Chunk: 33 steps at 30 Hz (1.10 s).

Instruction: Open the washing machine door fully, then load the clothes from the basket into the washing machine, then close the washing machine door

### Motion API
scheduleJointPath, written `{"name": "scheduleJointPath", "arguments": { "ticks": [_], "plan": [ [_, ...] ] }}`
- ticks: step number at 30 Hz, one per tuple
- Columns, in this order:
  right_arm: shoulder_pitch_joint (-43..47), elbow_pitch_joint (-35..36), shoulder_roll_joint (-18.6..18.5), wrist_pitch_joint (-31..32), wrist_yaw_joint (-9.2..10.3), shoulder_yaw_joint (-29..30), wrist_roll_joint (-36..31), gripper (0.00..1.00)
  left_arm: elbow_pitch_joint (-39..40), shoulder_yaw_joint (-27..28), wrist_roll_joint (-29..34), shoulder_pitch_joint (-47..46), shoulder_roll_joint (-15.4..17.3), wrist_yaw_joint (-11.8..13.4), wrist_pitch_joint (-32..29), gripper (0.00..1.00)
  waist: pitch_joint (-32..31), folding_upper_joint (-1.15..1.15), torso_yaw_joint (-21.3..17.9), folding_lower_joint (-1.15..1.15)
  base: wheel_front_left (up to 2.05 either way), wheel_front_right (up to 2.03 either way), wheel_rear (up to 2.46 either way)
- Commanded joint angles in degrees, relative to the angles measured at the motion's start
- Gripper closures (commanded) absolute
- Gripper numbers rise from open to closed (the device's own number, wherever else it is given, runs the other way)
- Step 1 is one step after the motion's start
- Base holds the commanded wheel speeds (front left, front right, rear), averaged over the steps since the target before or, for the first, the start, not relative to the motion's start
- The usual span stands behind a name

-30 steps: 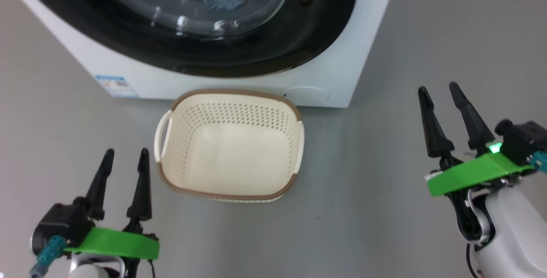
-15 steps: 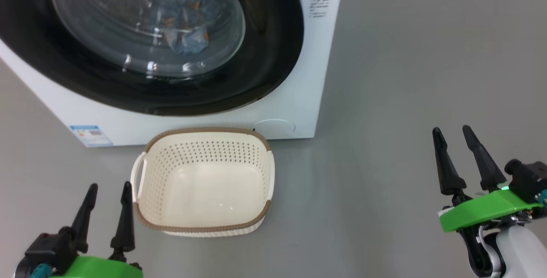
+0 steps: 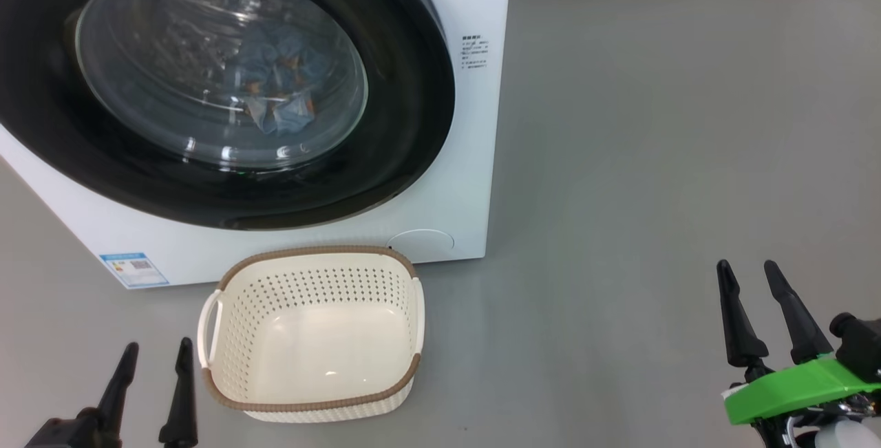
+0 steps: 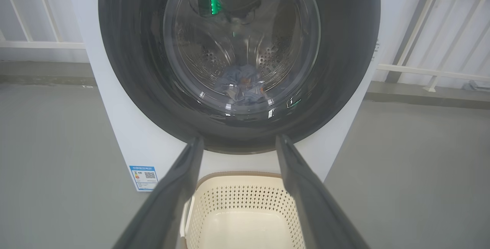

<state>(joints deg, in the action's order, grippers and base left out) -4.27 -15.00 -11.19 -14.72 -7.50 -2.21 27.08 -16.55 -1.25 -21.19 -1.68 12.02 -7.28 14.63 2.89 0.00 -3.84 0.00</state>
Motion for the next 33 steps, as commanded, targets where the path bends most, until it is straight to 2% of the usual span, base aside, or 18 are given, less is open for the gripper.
{"name": "scheduleJointPath", "arguments": {
  "ticks": [1, 24, 25, 33],
  "plan": [
    [0.2, 1.65, -0.68, -0.28, 0.01, -0.55, -0.9, 0.0, 0.95, 2.55, -0.21, -0.54, 1.83, -0.21, 0.37, 0.0, -0.52, 0.0, -0.36, 0.0, 0.0, 0.0, 0.0],
    [1.47, 2.62, -0.39, -0.28, 0.01, 0.55, -1.15, 0.0, 1.98, 4.95, 0.88, 0.48, 1.14, -0.21, 0.37, 0.0, -0.19, 0.0, 0.17, 0.0, 0.0, 0.0, 0.0],
    [1.54, 1.11, 0.59, 0.0, 0.0, 1.68, -0.38, 1.0, 0.39, 2.84, 0.28, 1.89, -0.06, 0.0, 0.0, 1.0, -0.19, 0.0, 0.17, 0.0, 0.0, 0.0, 0.0],
    [2.72, -2.75, 3.04, 0.45, 0.0, 0.82, 1.06, 1.0, -2.8, 2.27, -1.11, 2.51, -3.01, 0.02, -0.5, 1.0, -0.21, 0.0, 0.22, 0.01, 0.0, 0.0, 0.0]
  ]
}}
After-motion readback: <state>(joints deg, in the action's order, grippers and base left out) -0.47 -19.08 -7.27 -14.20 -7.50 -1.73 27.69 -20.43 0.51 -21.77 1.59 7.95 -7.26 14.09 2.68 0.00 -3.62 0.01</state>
